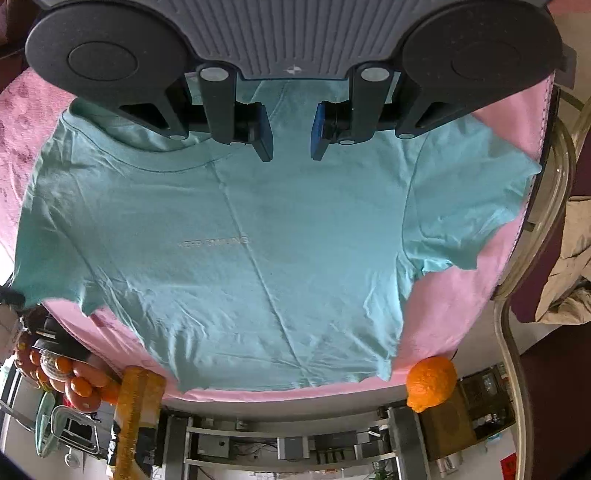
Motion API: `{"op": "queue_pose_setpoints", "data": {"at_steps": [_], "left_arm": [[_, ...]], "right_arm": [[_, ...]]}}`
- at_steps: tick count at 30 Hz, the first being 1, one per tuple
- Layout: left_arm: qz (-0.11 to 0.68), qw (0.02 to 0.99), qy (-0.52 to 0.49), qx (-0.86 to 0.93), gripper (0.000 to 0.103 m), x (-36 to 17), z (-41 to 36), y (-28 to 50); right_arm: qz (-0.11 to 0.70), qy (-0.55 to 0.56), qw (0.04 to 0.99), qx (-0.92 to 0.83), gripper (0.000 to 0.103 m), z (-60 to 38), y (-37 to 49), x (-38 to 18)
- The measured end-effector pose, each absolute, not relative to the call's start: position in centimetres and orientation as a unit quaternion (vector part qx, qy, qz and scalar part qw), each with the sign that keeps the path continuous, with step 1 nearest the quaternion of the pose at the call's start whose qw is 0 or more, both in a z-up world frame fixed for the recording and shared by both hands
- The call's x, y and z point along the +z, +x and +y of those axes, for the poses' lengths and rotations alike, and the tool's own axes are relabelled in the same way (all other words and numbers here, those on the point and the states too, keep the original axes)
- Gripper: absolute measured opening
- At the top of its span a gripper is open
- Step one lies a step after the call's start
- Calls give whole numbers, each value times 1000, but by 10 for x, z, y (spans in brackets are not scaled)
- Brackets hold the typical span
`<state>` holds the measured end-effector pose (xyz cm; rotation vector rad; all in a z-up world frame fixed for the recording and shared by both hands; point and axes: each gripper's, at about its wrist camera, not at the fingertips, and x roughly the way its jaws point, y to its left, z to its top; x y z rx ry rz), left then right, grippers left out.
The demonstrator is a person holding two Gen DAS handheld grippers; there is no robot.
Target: Fold clothes
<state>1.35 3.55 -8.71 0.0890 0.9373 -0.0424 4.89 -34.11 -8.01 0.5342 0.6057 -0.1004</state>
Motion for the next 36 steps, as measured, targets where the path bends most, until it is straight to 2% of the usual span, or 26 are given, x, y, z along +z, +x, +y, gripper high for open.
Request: {"op": "queue_pose_setpoints", "data": {"at_steps": [4,8,13,16,17,18,21,24,28,33,35,36], "left_arm": [[449,892,42,-11,26,-87,39,12],[449,893,38,-1,26,-88,42,11],[452,891,37,3,26,-90,43,12],[452,891,37,3,26,-90,45,13],[452,891,35,3,26,-90,45,13],[452,891,33,2,26,-90,45,13],[454,891,32,0,26,-91,44,14],[458,888,41,-1,26,-94,41,14],[471,881,44,2,26,-100,42,15],[483,875,37,19,26,-102,50,16],[484,874,37,20,26,-103,51,16],[483,875,38,19,26,-102,52,16]], "right_arm": [[285,66,955,42,3,-260,33,-61],[285,-121,942,130,2,-186,9,-78],[330,-244,890,200,4,-146,-6,-113],[353,-203,891,202,11,-159,0,-105],[355,-166,899,195,20,-170,2,-97],[354,-122,909,184,25,-184,3,-88],[354,-4,927,124,25,-226,9,-76],[390,54,914,94,13,-247,19,-90],[434,132,890,54,13,-275,33,-108],[486,16,874,19,11,-258,19,-113],[488,-11,873,-13,18,-262,13,-111],[482,2,876,-15,17,-266,11,-107]]}}
